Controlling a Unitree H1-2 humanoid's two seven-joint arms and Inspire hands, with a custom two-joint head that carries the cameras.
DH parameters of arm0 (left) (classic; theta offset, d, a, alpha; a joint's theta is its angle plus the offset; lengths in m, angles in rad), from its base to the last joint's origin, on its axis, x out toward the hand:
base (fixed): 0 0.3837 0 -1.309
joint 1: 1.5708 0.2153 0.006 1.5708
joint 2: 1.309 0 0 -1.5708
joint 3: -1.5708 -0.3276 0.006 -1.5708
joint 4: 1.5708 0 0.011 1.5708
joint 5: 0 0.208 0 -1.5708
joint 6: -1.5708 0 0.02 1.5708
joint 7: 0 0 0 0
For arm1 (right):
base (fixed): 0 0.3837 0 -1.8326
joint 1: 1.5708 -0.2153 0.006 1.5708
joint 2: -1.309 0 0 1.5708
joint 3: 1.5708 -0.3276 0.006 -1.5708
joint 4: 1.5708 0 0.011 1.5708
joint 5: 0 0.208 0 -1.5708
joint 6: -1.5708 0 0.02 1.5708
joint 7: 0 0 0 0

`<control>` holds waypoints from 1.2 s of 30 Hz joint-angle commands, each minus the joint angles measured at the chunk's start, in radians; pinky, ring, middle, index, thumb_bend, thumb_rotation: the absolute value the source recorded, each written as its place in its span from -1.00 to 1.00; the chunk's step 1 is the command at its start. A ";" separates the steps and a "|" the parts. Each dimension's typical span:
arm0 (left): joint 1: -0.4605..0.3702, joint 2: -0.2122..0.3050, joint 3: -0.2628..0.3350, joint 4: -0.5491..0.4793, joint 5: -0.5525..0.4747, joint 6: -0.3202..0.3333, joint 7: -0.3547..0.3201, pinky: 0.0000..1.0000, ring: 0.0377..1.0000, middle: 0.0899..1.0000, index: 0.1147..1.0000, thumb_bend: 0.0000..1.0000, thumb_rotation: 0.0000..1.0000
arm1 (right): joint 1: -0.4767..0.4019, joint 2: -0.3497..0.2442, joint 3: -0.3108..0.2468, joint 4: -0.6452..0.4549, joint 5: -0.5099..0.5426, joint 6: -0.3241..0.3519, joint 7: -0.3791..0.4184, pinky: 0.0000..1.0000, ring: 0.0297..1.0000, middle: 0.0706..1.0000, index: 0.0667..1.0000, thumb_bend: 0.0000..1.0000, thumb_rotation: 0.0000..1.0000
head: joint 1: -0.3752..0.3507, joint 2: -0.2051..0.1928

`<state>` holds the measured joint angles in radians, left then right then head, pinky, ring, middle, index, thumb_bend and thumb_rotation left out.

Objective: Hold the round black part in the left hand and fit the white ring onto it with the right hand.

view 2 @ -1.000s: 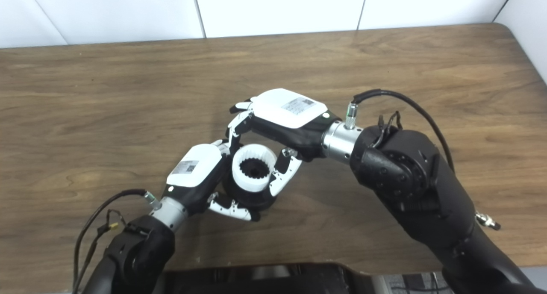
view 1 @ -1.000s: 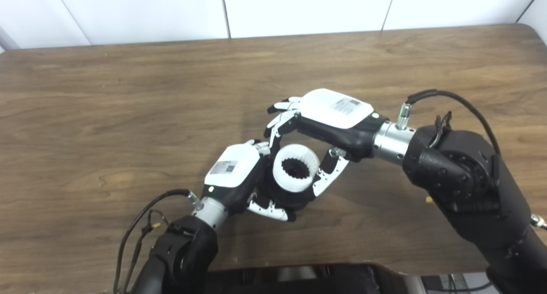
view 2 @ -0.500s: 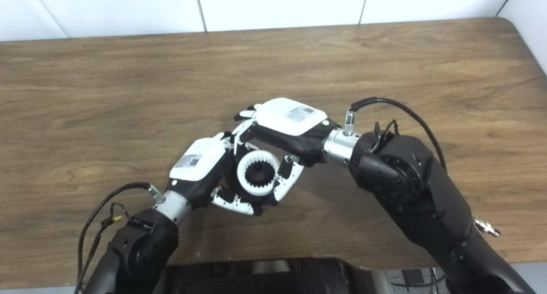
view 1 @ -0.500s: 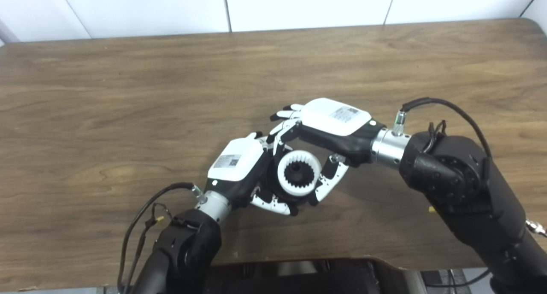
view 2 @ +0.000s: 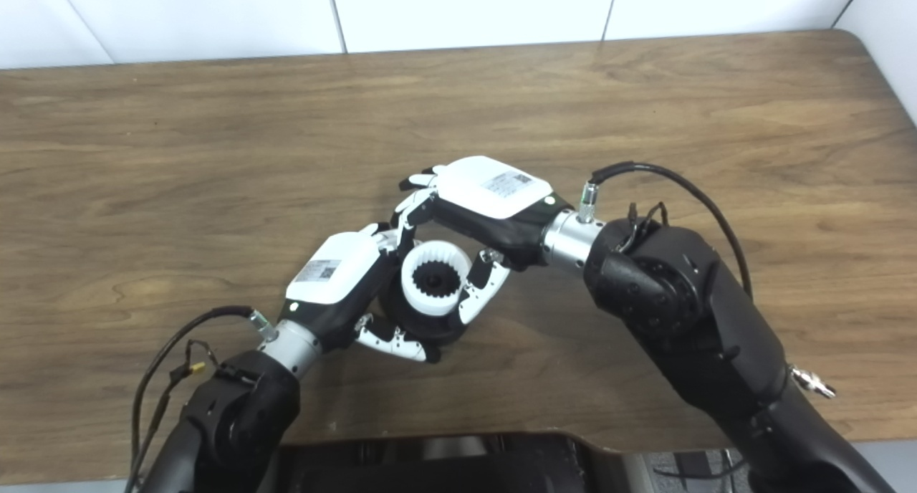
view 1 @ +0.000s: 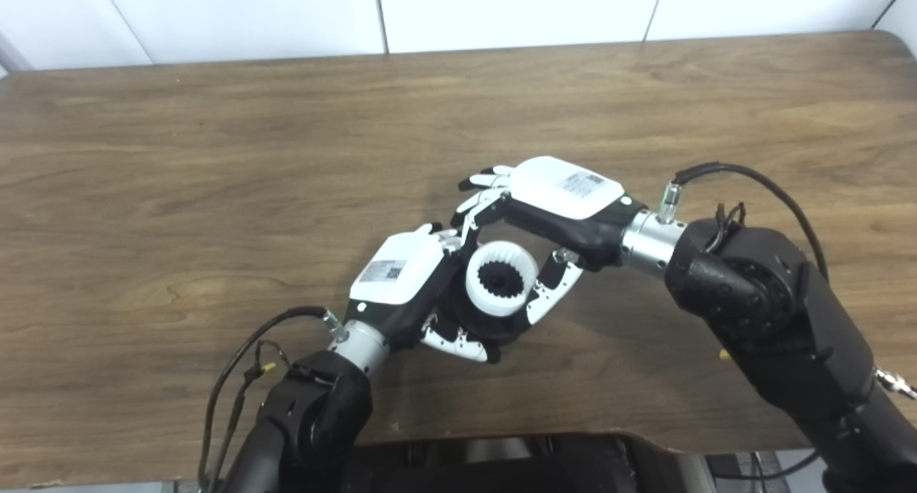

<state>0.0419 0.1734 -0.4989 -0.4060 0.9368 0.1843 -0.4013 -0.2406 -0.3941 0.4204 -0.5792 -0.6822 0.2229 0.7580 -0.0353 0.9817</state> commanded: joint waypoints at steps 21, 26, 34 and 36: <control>-0.006 -0.020 -0.010 -0.031 0.005 0.002 -0.051 0.94 0.74 0.54 -0.17 0.05 -0.89 | 0.000 0.013 0.033 -0.007 -0.052 -0.031 0.001 0.91 0.87 0.57 -0.11 0.05 -0.72 | 0.008 0.011; -0.006 -0.020 -0.009 -0.033 0.007 0.002 -0.052 0.95 0.75 0.55 -0.17 0.04 -0.89 | 0.001 0.018 0.020 -0.010 -0.051 0.005 0.013 0.87 0.86 0.57 0.11 0.69 -0.60 | 0.005 0.013; -0.008 -0.016 -0.011 -0.033 0.019 0.005 -0.059 0.93 0.75 0.54 -0.17 0.05 -0.89 | -0.016 0.009 -0.002 -0.018 -0.040 0.055 0.044 0.93 0.93 0.70 0.50 1.00 -0.09 | 0.005 0.010; -0.008 -0.014 -0.011 -0.027 0.019 0.001 -0.056 0.94 0.75 0.53 -0.17 0.05 -0.89 | -0.025 0.010 -0.012 -0.022 -0.032 0.066 0.048 0.93 0.94 0.73 0.52 1.00 -0.07 | 0.004 0.010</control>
<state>0.0420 0.1640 -0.4958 -0.4213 0.9495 0.1951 -0.4379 -0.2309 -0.3769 0.4223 -0.5823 -0.7155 0.2727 0.7892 -0.0307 0.9910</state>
